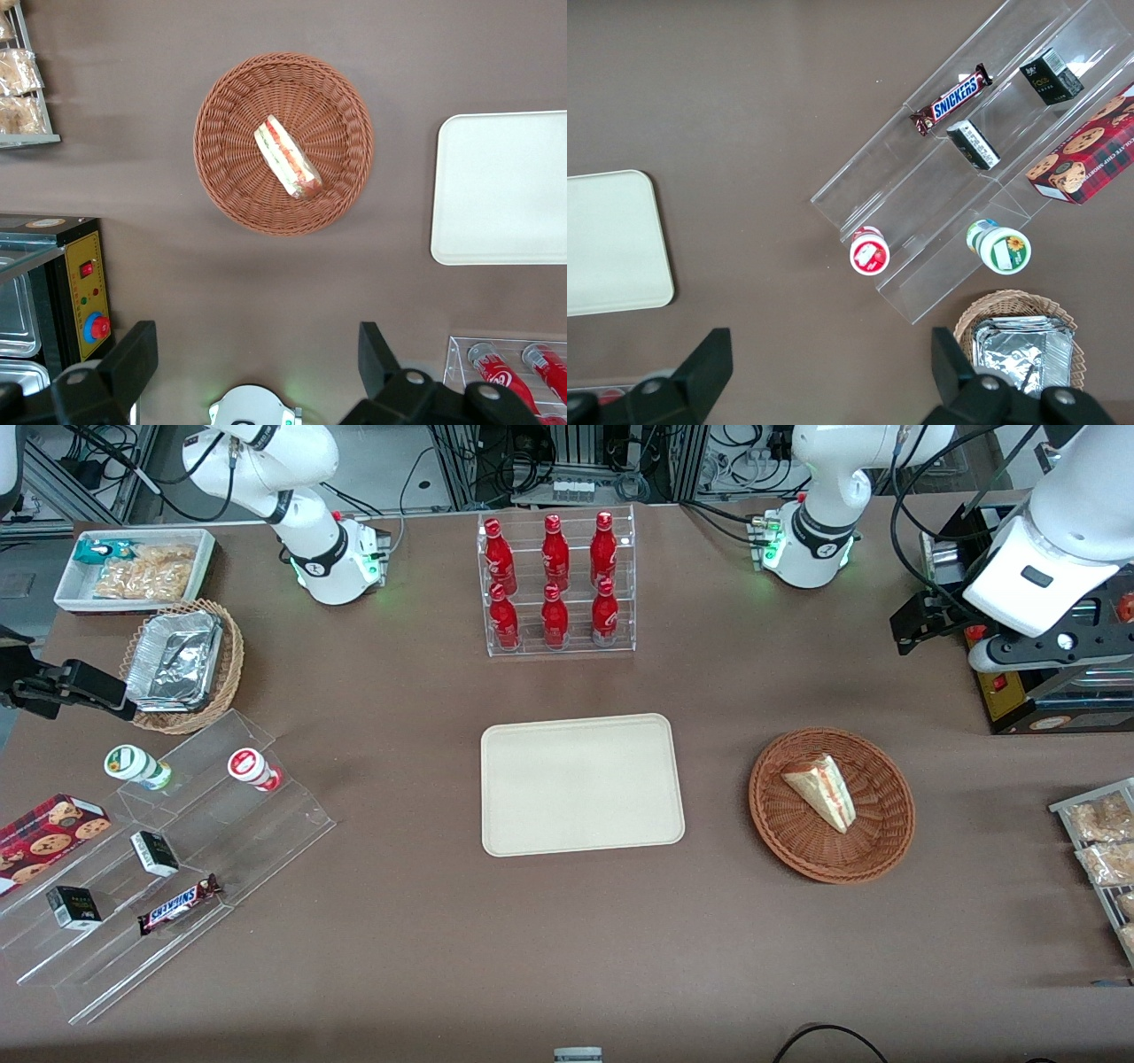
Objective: Place sandwich from basket to tray
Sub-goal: 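Move the left gripper down over the wrapped sandwich in the wicker basket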
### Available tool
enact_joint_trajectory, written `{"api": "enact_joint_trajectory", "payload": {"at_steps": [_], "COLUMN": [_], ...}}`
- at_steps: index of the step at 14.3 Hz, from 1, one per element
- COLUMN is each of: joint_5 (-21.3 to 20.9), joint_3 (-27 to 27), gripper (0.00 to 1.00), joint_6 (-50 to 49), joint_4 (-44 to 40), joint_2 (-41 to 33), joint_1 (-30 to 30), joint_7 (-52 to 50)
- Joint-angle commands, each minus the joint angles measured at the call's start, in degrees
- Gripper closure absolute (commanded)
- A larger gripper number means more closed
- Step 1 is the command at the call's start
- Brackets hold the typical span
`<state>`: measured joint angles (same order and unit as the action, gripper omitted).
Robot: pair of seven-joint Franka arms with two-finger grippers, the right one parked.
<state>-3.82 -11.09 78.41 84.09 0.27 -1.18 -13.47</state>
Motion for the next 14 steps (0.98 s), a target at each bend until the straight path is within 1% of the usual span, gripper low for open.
{"api": "enact_joint_trajectory", "payload": {"at_steps": [1,5,7,8,10,12,14], "joint_5": [0.7,0.7,0.5,0.3,0.0,-0.1,-0.1], "joint_3": [-0.9,-1.0,-0.9,-0.9,-0.9,-0.6,-0.6], "gripper": [0.0,0.0,0.0,0.0,0.0,0.0,0.0], "joint_6": [-0.9,-1.0,-0.4,0.2,5.8,12.4,21.3], "joint_4": [0.9,0.2,1.7,3.8,9.5,18.0,26.6], "joint_2": [-1.0,1.1,1.8,2.2,2.2,2.3,2.5], "joint_1": [1.3,1.1,1.4,1.4,1.4,1.4,1.4], "joint_7": [0.9,0.6,0.6,0.6,0.6,-0.8,-4.4]}}
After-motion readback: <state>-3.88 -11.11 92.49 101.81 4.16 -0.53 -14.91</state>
